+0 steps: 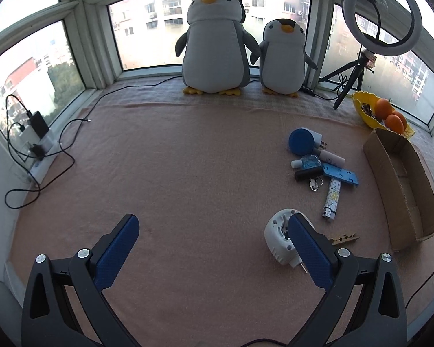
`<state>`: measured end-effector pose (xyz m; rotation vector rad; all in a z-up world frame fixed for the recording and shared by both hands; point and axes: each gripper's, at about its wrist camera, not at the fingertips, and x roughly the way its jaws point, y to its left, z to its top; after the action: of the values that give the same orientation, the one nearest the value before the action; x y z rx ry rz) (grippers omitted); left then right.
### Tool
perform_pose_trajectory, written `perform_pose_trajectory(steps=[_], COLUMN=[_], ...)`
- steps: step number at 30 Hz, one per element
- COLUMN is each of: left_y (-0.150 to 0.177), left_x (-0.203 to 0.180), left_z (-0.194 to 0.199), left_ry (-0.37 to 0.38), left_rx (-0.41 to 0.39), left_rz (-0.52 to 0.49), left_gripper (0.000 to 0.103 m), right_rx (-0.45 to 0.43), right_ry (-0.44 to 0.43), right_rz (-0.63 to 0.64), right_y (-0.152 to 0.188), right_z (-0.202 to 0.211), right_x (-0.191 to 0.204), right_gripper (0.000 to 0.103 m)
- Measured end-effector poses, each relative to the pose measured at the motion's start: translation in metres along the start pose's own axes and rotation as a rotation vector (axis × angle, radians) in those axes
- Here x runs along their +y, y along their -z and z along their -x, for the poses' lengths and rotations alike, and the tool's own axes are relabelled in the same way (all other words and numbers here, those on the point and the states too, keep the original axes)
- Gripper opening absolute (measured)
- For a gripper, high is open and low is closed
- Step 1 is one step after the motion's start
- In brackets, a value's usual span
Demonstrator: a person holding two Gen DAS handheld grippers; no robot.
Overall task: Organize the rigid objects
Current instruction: 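Reach the left gripper to the white plug adapter and close on it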
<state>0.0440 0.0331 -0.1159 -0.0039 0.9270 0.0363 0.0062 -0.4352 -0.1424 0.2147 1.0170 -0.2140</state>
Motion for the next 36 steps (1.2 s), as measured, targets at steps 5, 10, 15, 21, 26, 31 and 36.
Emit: perform_pose_trajectory(steps=[5, 10, 15, 21, 26, 31, 36], left_y=[-0.003, -0.009, -0.011, -0.015, -0.015, -0.014, -0.015], left_x=[-0.002, -0.008, -0.008, -0.012, -0.016, -0.021, -0.022], left_z=[-0.02, -0.051, -0.079, -0.09, -0.103, -0.111, -0.113], left_ry=[0.095, 0.191, 0.268, 0.328, 0.325, 0.327, 0.354], left_rx=[0.096, 0.248, 0.386, 0.477, 0.53, 0.564, 0.579], left_rz=[0.005, 0.014, 0.066, 0.08, 0.069, 0.067, 0.084], left_gripper=[0.096, 0.087, 0.073, 0.065, 0.055, 0.049, 0.048], right_rx=[0.046, 0.078, 0.095, 0.106, 0.107, 0.107, 0.113], right_ry=[-0.005, -0.027, -0.032, -0.023, -0.013, -0.007, -0.009], right_rz=[-0.015, -0.008, 0.007, 0.021, 0.034, 0.033, 0.043], right_y=[0.0, 0.0, -0.001, -0.002, -0.001, -0.003, -0.004], right_z=[-0.015, -0.025, -0.032, -0.037, -0.039, -0.04, -0.041], right_x=[-0.008, -0.008, -0.005, -0.002, 0.0, -0.002, -0.002], right_gripper=[0.053, 0.044, 0.04, 0.039, 0.039, 0.038, 0.033])
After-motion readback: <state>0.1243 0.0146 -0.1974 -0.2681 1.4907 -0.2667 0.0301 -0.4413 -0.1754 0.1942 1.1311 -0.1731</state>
